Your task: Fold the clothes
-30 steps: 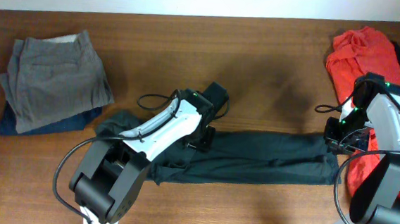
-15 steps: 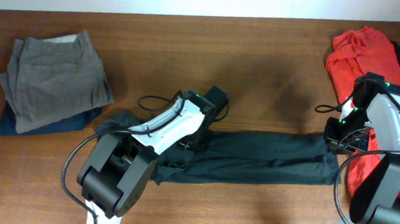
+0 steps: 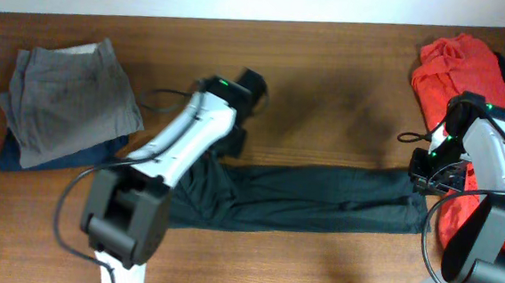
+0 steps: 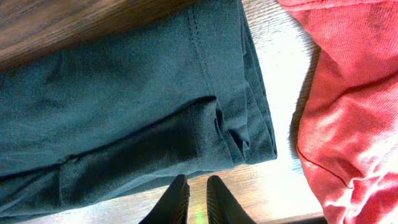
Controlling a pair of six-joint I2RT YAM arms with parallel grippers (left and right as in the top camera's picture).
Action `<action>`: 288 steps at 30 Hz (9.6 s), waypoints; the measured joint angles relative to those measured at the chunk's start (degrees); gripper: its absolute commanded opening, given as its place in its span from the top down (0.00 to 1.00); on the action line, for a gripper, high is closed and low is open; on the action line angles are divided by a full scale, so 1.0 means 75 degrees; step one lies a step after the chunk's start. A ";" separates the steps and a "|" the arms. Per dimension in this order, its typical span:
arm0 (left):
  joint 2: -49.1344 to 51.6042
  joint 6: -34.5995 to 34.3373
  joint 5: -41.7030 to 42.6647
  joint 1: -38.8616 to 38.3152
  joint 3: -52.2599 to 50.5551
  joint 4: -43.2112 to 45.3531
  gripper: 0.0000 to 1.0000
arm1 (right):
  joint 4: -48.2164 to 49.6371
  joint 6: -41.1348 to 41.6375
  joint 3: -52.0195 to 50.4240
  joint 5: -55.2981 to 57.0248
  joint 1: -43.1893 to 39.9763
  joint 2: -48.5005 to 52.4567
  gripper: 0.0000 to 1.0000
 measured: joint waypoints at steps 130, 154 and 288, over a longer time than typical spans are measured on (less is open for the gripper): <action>0.0172 -0.0055 0.1279 0.1903 -0.2573 -0.0478 0.82 | 0.0169 0.0003 -0.0035 -0.0023 0.0000 0.0000 0.84; -0.0417 -0.0207 0.0752 0.1903 -0.0909 0.1081 0.43 | 0.0137 0.0003 -0.0035 -0.0035 0.0000 0.0000 0.84; -0.0848 -0.1151 0.2203 -0.1230 -0.1498 0.2343 0.57 | -0.0318 -0.0029 -0.0055 -0.0131 -0.1046 0.0000 0.49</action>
